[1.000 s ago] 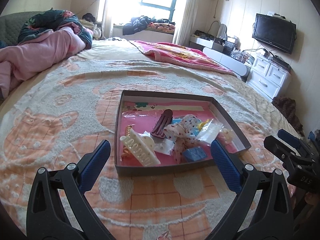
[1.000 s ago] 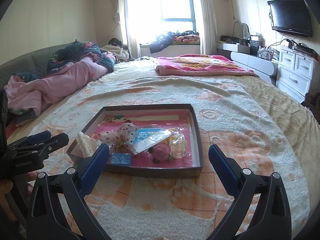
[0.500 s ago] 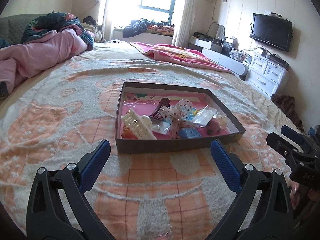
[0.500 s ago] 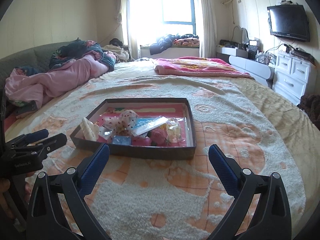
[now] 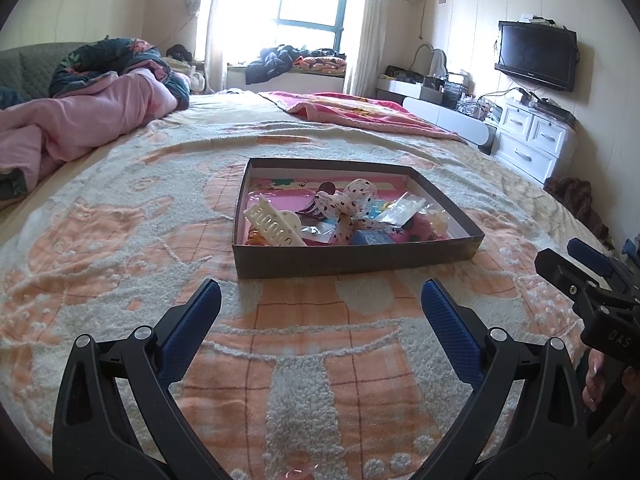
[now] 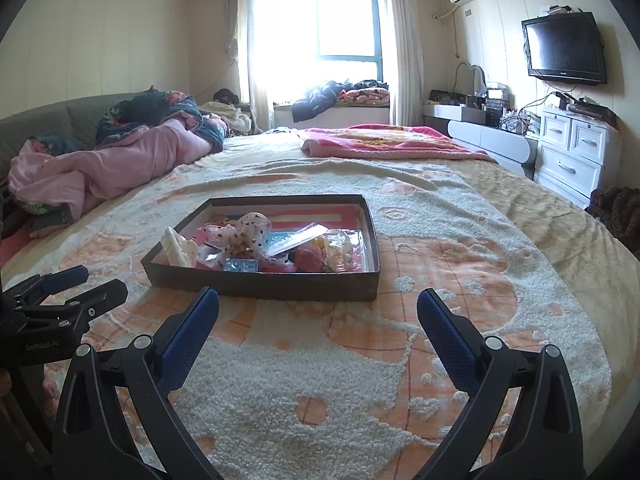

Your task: Organize jewelry

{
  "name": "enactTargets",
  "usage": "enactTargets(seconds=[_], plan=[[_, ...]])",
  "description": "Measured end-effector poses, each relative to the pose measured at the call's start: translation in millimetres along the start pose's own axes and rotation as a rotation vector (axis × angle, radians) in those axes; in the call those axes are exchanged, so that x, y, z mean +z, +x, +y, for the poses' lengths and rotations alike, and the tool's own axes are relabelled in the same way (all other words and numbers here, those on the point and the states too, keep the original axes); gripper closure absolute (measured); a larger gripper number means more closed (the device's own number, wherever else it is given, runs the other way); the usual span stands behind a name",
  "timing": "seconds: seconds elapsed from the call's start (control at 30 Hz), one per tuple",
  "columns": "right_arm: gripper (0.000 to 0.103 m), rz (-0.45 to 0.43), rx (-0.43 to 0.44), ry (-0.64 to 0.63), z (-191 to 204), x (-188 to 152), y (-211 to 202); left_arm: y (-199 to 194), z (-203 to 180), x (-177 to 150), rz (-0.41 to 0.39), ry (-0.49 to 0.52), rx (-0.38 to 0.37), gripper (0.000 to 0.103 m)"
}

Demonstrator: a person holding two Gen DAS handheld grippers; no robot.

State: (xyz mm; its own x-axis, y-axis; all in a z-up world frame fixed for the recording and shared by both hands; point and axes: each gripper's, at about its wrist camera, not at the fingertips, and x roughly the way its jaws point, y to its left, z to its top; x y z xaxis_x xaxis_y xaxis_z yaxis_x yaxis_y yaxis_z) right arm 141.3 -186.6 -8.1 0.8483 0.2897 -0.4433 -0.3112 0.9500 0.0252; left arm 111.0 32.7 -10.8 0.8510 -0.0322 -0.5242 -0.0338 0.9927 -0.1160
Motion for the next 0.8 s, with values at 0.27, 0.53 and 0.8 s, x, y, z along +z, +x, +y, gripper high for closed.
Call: enactTargets(seconds=[0.27, 0.53, 0.8], plan=[[0.006, -0.046, 0.026, -0.022, 7, -9, -14, -14, 2, -4, -0.063, 0.009, 0.032, 0.011], [0.006, -0.108, 0.028, -0.016, 10, -18, -30, -29, 5, -12, -0.110, 0.014, 0.040, 0.011], [0.006, -0.186, 0.020, -0.015, 11, -22, -47, -35, 7, -17, -0.143, -0.002, 0.050, 0.011]])
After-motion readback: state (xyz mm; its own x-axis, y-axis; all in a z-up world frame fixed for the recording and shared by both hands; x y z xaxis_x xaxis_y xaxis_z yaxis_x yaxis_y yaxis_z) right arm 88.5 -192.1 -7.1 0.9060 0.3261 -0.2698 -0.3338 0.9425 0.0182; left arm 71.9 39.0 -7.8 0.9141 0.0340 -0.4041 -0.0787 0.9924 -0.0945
